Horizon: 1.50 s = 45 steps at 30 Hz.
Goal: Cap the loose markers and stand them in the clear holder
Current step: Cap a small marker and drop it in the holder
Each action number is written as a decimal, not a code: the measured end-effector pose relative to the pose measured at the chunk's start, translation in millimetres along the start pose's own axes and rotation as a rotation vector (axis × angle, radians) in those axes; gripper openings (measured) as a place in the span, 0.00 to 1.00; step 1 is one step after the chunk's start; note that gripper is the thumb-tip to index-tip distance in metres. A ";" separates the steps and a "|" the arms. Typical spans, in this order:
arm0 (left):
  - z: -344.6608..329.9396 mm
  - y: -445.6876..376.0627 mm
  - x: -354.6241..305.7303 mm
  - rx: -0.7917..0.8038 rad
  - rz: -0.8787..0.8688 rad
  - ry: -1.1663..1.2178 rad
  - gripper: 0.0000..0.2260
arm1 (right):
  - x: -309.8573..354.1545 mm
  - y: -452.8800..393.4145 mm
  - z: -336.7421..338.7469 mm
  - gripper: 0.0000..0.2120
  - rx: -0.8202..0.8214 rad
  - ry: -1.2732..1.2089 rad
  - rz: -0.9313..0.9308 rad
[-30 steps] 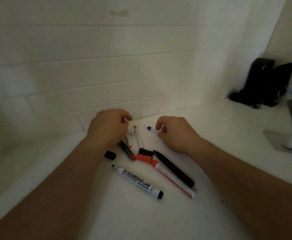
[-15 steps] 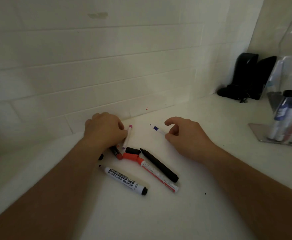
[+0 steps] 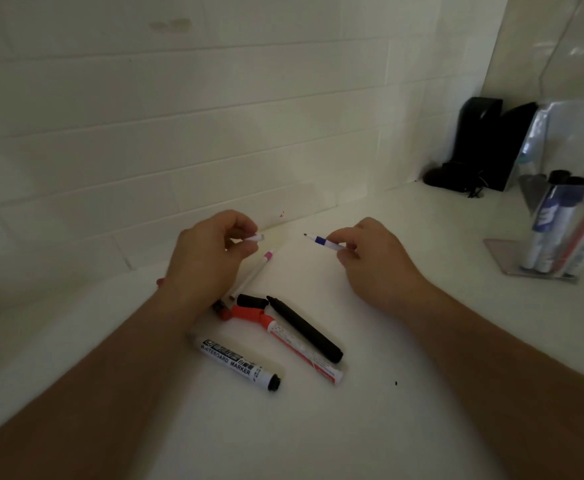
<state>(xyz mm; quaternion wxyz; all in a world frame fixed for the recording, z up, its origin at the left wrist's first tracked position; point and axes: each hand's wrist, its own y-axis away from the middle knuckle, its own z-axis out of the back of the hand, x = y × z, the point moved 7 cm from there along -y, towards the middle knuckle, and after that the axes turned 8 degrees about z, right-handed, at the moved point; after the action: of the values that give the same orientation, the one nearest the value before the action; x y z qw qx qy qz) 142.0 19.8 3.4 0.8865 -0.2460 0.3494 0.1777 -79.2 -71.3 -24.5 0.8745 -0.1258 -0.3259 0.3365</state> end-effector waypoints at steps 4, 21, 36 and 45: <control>1.5 5.7 -9.5 -0.004 -0.080 0.029 0.07 | 16.4 2.5 15.2 0.05 -0.177 -0.059 0.100; -10.2 13.3 -26.0 0.052 -0.198 -0.094 0.06 | 44.1 10.3 18.1 0.07 -0.311 0.067 0.275; -13.4 13.9 -25.4 0.040 -0.235 -0.112 0.08 | 38.4 8.9 9.2 0.06 -0.249 0.081 0.237; -17.8 20.1 -34.4 0.067 -0.244 -0.105 0.06 | 39.1 8.2 7.2 0.08 -0.234 0.096 0.225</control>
<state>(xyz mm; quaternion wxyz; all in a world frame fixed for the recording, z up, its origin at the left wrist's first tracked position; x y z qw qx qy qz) 98.9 21.3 10.1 0.9262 -0.2475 0.2757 0.0694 -66.2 -39.0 -3.6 0.8253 -0.2782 -0.3045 0.3857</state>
